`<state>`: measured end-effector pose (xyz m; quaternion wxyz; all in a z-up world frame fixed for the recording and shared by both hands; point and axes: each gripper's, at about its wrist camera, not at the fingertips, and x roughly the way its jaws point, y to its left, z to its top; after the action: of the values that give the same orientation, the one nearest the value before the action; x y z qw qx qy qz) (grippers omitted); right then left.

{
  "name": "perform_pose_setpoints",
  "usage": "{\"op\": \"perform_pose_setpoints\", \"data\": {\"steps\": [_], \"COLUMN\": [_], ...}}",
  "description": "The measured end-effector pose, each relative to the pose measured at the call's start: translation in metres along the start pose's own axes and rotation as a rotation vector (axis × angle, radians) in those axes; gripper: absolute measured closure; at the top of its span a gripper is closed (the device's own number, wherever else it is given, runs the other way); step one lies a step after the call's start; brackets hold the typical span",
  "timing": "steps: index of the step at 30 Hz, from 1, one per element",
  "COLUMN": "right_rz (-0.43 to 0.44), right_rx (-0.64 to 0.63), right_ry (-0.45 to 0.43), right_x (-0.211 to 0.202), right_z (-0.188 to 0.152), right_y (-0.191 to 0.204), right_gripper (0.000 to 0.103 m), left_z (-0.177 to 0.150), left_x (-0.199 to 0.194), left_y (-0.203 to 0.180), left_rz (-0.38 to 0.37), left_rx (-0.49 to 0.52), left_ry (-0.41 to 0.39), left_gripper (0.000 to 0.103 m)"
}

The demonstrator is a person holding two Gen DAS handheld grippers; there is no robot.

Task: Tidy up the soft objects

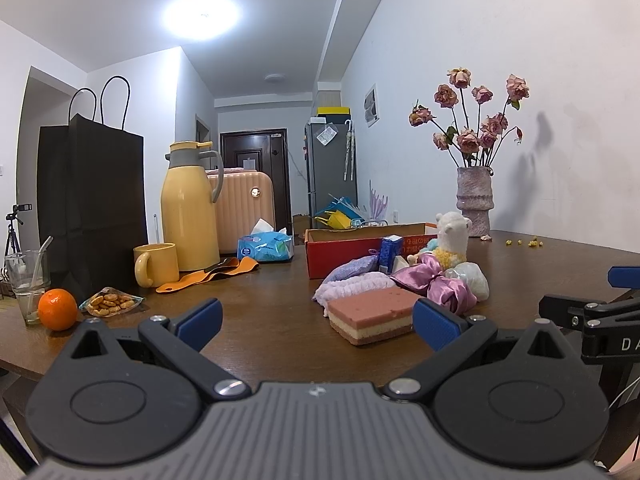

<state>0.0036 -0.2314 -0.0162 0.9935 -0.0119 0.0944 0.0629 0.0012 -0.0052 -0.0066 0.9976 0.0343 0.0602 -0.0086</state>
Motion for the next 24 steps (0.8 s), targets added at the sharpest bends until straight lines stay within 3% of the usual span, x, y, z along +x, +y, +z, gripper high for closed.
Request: {"op": "perform_pose_setpoints", "data": {"steps": [13, 15, 18, 20, 22, 23, 24], "right_rz": [0.017, 0.052, 0.187, 0.278, 0.333, 0.345, 0.352], "right_rx": [-0.01, 0.029, 0.122, 0.155, 0.158, 0.166, 0.185], "right_ry": [-0.005, -0.015, -0.007, 0.033, 0.092, 0.123, 0.148], "right_x": [0.007, 0.02, 0.05, 0.076, 0.107, 0.121, 0.135], "right_z": [-0.001, 0.005, 0.017, 0.027, 0.032, 0.034, 0.035], "right_y": [-0.001, -0.006, -0.013, -0.011, -0.004, -0.001, 0.0], "right_gripper": [0.0, 0.0, 0.003, 0.032, 0.054, 0.063, 0.064], "left_z": [0.0, 0.001, 0.006, 0.01, 0.014, 0.017, 0.019], "left_x": [0.022, 0.039, 0.083, 0.106, 0.126, 0.135, 0.144], "left_y": [0.002, 0.004, 0.01, 0.017, 0.026, 0.031, 0.036], "left_rz": [0.008, -0.018, -0.074, -0.101, -0.086, -0.095, -0.109], "left_rx": [0.001, -0.014, -0.098, -0.151, -0.206, -0.236, -0.269], "left_ry": [0.007, 0.026, 0.137, 0.148, 0.179, 0.201, 0.224], "left_gripper": [0.0, 0.0, 0.0, 0.004, 0.014, 0.021, 0.026]}}
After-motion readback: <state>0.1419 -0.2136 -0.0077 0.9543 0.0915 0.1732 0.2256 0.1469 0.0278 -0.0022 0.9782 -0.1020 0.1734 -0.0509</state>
